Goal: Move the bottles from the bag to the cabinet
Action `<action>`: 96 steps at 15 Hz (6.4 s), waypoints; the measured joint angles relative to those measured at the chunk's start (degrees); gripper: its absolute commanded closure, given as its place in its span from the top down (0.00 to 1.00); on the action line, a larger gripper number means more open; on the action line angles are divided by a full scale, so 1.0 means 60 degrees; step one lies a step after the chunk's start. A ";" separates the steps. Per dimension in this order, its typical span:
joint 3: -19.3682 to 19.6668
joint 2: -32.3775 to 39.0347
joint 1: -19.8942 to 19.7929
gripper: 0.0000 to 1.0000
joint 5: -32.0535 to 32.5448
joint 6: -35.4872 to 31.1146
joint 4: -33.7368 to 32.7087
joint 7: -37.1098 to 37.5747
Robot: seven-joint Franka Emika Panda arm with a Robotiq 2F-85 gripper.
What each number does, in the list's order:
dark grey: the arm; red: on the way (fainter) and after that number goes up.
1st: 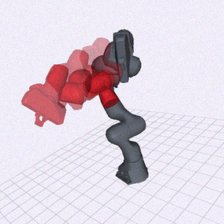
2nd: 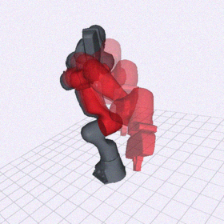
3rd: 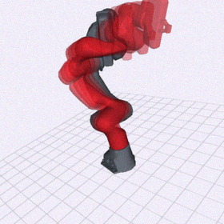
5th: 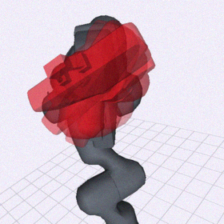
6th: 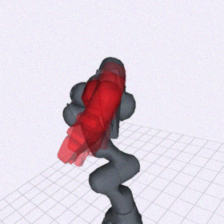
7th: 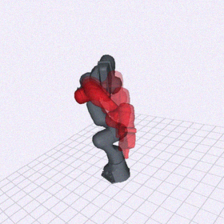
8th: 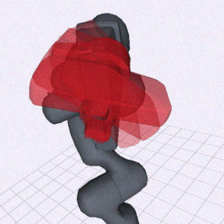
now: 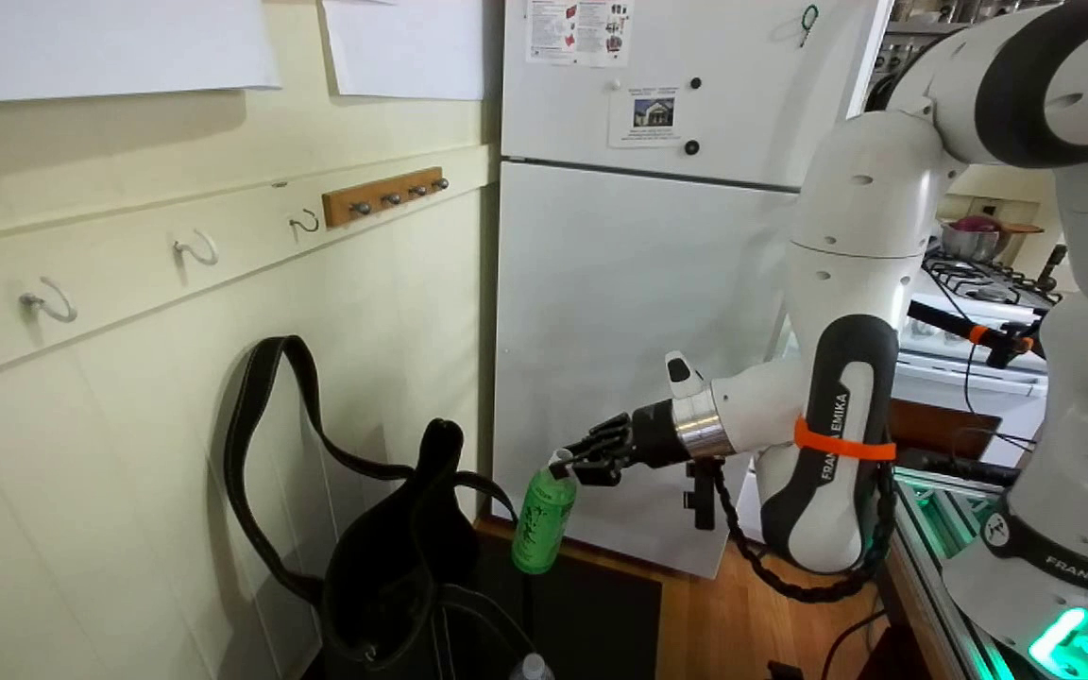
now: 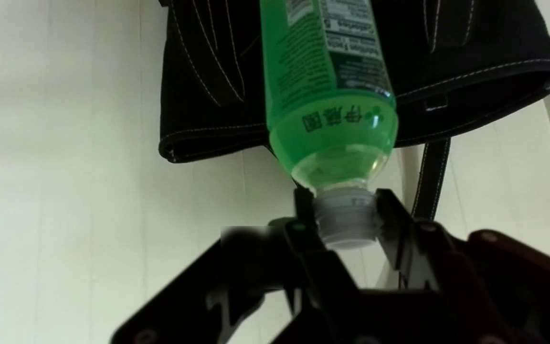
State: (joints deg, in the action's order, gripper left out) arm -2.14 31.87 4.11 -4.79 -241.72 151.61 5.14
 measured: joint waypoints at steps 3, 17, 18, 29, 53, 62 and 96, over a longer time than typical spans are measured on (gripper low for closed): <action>-0.0075 -0.0003 -0.0135 0.12 -0.0150 0.0014 -0.0020 0.0460; -0.0178 0.1665 -0.1629 0.12 -0.0092 0.0088 -0.0452 0.2534; -0.0182 0.1847 -0.1710 0.12 -0.0088 0.0167 -0.0570 0.2535; -0.0126 0.3491 -0.1926 0.12 -0.0058 0.1366 -0.2572 0.2112; 0.0204 0.5415 -0.1832 0.83 -0.0114 0.1763 -0.4848 0.0651; 0.0203 0.5312 -0.1554 1.00 -0.0228 0.1731 -0.4852 0.0495; -0.3994 -0.2027 -0.5719 1.00 0.2558 1.0926 -0.0685 0.1735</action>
State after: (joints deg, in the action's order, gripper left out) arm -26.10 19.71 -30.21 10.56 -176.16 147.50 15.55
